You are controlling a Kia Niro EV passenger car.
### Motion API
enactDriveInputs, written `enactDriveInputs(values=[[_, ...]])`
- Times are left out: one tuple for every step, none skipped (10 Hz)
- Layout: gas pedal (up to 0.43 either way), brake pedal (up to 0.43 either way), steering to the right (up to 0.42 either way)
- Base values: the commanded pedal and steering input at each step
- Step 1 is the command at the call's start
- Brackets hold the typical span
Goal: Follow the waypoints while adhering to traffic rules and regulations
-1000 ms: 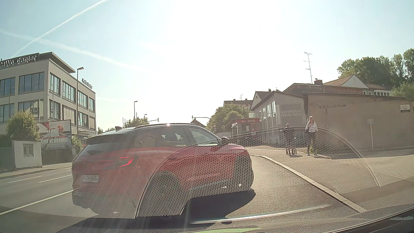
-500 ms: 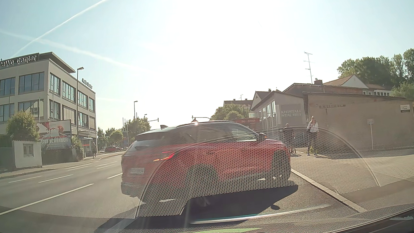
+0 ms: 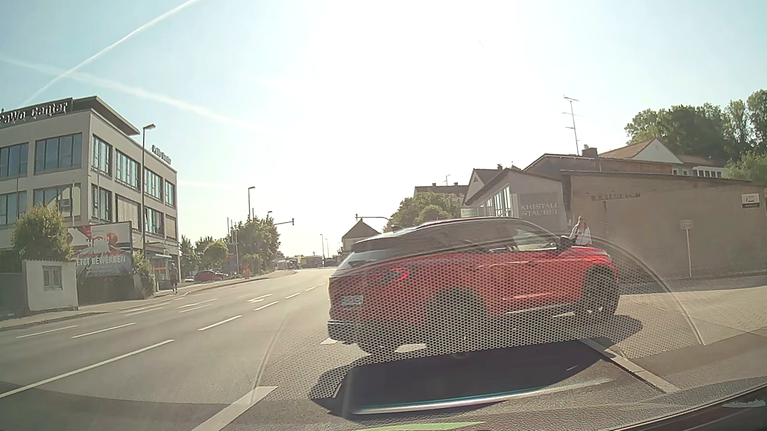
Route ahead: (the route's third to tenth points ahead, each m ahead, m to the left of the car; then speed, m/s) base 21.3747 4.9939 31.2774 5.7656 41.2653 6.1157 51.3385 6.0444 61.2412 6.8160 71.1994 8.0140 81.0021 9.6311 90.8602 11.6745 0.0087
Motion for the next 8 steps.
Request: enactDriveInputs(values=[[0.11, 0.329, 0.11], [0.157, 0.305, 0.11], [0.157, 0.28, 0.108], [0.169, 0.256, 0.106], [0.189, 0.232, 0.106], [0.209, 0.018, 0.104], [0.248, 0.012, 0.098], [0.26, 0.0, 0.088]])
